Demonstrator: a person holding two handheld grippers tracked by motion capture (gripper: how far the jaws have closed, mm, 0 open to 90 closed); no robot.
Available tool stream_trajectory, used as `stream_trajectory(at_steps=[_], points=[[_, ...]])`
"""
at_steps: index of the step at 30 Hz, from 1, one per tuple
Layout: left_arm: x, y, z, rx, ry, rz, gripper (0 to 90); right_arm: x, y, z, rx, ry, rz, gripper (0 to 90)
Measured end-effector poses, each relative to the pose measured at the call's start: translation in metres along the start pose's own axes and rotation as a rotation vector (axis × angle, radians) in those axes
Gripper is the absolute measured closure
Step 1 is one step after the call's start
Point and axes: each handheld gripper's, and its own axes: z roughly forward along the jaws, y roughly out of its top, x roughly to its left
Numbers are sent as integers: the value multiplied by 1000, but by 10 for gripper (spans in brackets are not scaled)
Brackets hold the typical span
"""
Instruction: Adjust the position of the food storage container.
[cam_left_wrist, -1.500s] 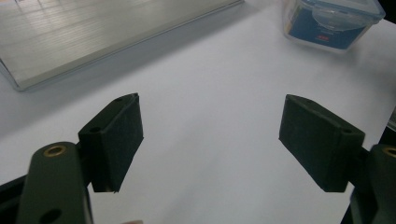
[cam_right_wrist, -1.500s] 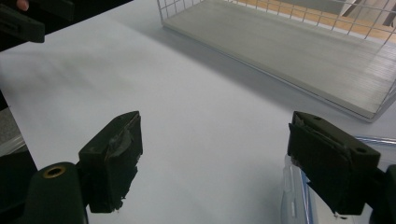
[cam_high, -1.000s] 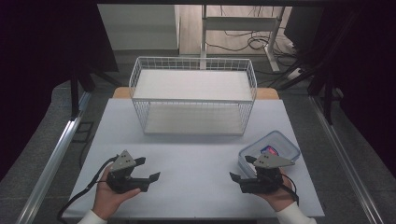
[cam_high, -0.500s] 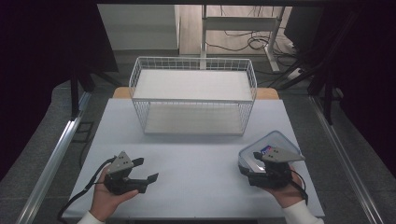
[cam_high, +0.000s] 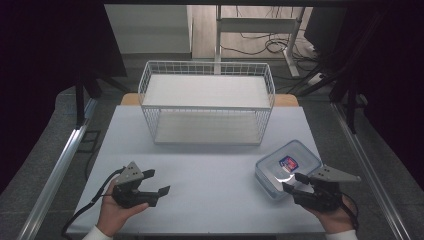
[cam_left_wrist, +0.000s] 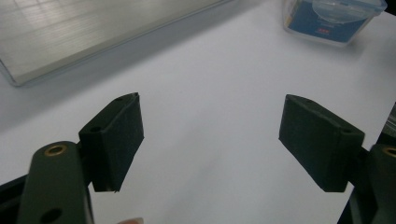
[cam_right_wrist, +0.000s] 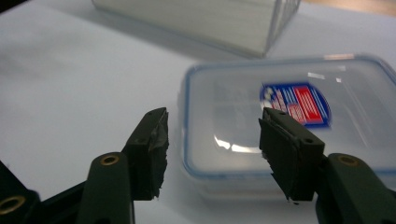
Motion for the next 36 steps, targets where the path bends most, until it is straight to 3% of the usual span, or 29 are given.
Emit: stream_trajectory(at_steps=[1,3,5,6,8,9,11,14,18,25,36], points=[[0,0,2,4,-6,-1,217,-5,-6,-1,44,5,8,445],[0,0,2,4,-6,-3,216,-7,-8,-1,67,8,11,467],[0,0,2,2,-5,-6,216,-9,-12,-1,106,18,19,541],[0,0,2,2,-3,-6,216,-12,-15,1,156,39,29,622],[0,0,2,1,-4,-7,216,-12,-16,4,187,52,29,653],[0,0,2,4,-4,-6,216,-12,-19,10,256,63,22,715],[0,0,3,7,-5,-5,216,-11,-20,13,281,62,21,736],[0,0,2,4,-7,-6,217,-12,-24,22,346,64,-4,853],[0,0,3,7,-7,-5,217,-14,-29,32,372,69,4,885],[0,0,2,3,-8,-11,218,-4,-28,52,411,70,-49,887],[1,1,2,-1,-11,-16,219,14,-19,67,390,73,-90,887]])
